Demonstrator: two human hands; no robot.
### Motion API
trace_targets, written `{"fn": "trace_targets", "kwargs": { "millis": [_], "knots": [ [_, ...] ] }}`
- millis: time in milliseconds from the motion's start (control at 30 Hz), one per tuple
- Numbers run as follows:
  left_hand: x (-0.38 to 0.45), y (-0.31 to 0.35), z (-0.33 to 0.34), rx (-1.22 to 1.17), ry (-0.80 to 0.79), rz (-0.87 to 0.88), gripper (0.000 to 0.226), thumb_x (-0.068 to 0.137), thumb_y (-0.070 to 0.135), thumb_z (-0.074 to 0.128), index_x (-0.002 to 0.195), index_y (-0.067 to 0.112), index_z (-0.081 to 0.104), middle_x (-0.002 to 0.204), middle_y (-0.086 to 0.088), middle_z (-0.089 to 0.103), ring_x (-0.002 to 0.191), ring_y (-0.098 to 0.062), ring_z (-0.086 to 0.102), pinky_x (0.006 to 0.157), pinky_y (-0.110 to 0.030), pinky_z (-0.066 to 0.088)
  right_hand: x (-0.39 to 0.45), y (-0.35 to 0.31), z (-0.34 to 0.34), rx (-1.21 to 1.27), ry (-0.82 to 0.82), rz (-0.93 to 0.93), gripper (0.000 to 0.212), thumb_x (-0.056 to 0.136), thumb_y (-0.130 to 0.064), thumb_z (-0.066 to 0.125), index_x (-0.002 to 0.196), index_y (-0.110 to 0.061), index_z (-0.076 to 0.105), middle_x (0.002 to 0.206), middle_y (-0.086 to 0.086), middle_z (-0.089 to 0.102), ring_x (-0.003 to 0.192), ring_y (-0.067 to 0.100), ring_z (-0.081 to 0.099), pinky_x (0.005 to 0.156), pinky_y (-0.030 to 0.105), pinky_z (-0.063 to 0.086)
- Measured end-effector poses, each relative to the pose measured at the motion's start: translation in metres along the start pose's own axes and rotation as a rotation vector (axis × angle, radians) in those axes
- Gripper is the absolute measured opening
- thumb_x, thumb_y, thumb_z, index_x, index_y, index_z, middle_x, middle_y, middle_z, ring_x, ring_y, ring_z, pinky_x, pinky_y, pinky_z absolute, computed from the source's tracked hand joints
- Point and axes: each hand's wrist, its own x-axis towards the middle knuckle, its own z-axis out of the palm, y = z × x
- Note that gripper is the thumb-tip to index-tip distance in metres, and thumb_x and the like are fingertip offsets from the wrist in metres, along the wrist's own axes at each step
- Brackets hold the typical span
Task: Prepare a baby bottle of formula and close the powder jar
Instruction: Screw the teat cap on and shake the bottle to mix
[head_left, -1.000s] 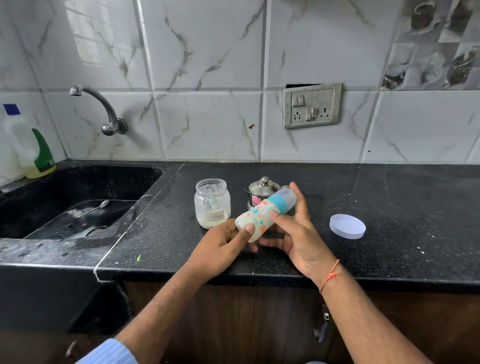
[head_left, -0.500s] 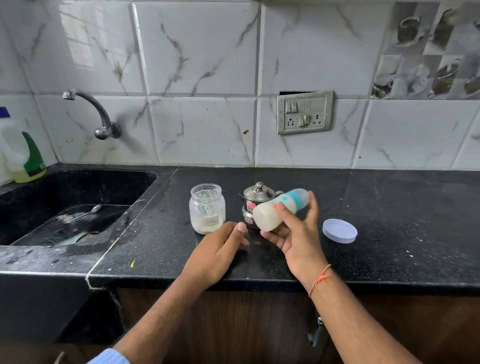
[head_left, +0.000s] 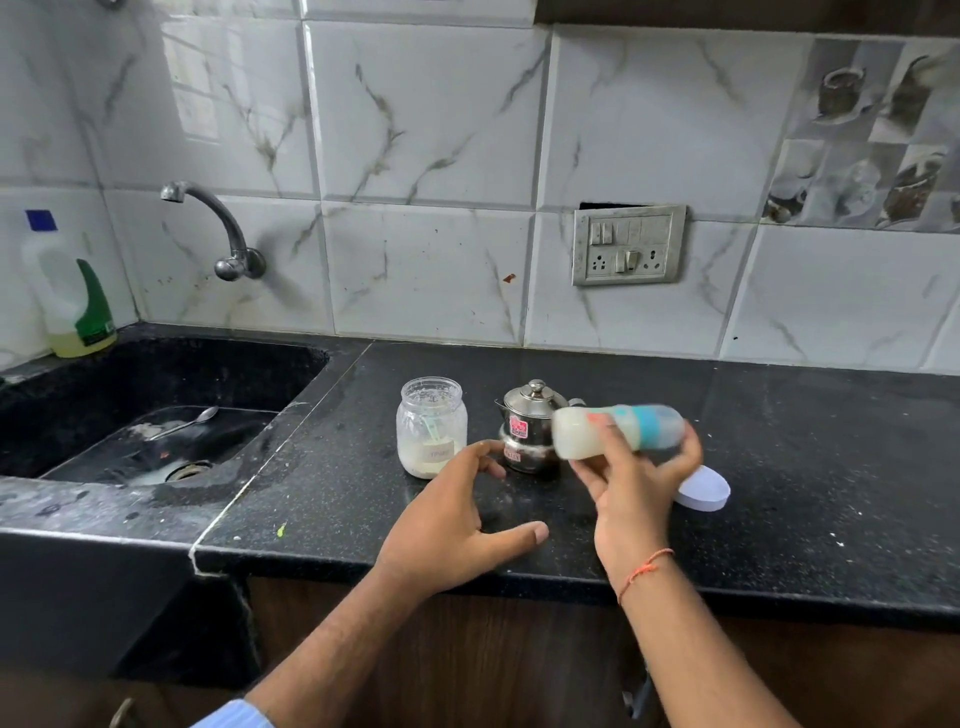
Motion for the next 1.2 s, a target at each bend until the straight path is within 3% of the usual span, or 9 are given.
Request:
{"fn": "trace_targets", "kwargs": {
  "millis": [133,267,400,533,667,800,933,1033,1200],
  "knots": [
    [-0.001,0.000,0.000,0.018,0.008,-0.002,0.097,0.071,0.081,0.084,0.151,0.048,0.042,0.131,0.031,0.058,0.076,0.002,0.061,0.071,-0.019,0.049,-0.003,0.006,-0.001,-0.246,-0.260,0.077,0.085,0.078,0.004,0.089,0.137,-0.042,0.049,0.131,0.016,0.069,0.117,0.037,0.073,0.080,0.053,0.066],
    [0.000,-0.002,0.000,0.020,-0.003,-0.002,0.098,0.072,0.084,0.081,0.154,0.046,0.043,0.133,0.032,0.056,0.074,-0.004,0.062,0.075,-0.031,0.059,0.007,-0.003,-0.004,0.095,0.046,0.001,0.074,0.088,0.000,0.082,0.136,-0.038,0.041,0.134,0.007,0.064,0.123,0.033,0.070,0.076,0.054,0.066],
    [0.001,-0.003,-0.001,0.028,0.002,0.027,0.095,0.073,0.080,0.083,0.153,0.042,0.047,0.130,0.029,0.059,0.079,0.004,0.060,0.071,-0.020,0.050,-0.004,0.000,-0.002,-0.205,-0.233,0.108,0.079,0.081,0.007,0.085,0.135,-0.038,0.049,0.127,0.012,0.070,0.110,0.028,0.075,0.080,0.055,0.066],
    [0.003,-0.004,-0.001,0.049,-0.018,0.043,0.091,0.074,0.084,0.080,0.151,0.041,0.053,0.133,0.030,0.057,0.076,-0.002,0.062,0.076,-0.027,0.058,0.008,-0.006,-0.007,0.136,0.106,0.007,0.079,0.087,0.000,0.083,0.142,-0.035,0.038,0.135,0.007,0.061,0.122,0.034,0.070,0.073,0.051,0.066],
    [0.004,-0.005,-0.001,0.046,-0.028,0.059,0.084,0.076,0.075,0.086,0.146,0.036,0.062,0.126,0.028,0.057,0.078,0.000,0.061,0.071,-0.016,0.049,0.000,-0.002,-0.005,-0.083,-0.179,0.207,0.083,0.076,0.000,0.091,0.135,-0.038,0.048,0.132,0.012,0.068,0.117,0.033,0.073,0.080,0.055,0.066],
    [0.005,-0.006,-0.002,0.014,-0.010,0.043,0.082,0.077,0.074,0.087,0.146,0.038,0.062,0.131,0.027,0.060,0.071,-0.002,0.063,0.072,-0.015,0.048,0.008,-0.006,-0.006,0.151,0.108,0.036,0.074,0.088,-0.001,0.081,0.139,-0.033,0.038,0.134,0.008,0.061,0.123,0.038,0.069,0.074,0.052,0.066],
    [0.008,-0.006,-0.003,-0.045,-0.018,-0.001,0.070,0.077,0.061,0.095,0.136,0.036,0.067,0.098,0.021,0.069,0.064,-0.001,0.060,0.062,-0.014,0.045,0.001,0.002,0.002,-0.040,-0.161,0.234,0.074,0.082,0.004,0.086,0.133,-0.034,0.047,0.131,0.014,0.068,0.117,0.039,0.072,0.078,0.057,0.066],
    [0.008,-0.010,-0.004,-0.102,-0.027,-0.053,0.072,0.078,0.062,0.094,0.139,0.039,0.064,0.060,0.014,0.065,0.054,0.000,0.057,0.057,-0.016,0.044,0.008,-0.001,-0.001,0.118,0.094,0.022,0.069,0.089,-0.001,0.082,0.133,-0.033,0.040,0.133,0.006,0.064,0.120,0.037,0.071,0.072,0.051,0.066],
    [0.009,-0.010,-0.001,-0.111,-0.053,-0.037,0.074,0.079,0.053,0.097,0.141,0.033,0.063,0.075,0.029,0.070,0.055,-0.003,0.055,0.057,-0.020,0.047,-0.002,0.004,0.007,-0.061,-0.155,0.205,0.073,0.084,0.004,0.085,0.134,-0.033,0.048,0.124,0.012,0.071,0.108,0.032,0.076,0.073,0.053,0.066]
  ]
}}
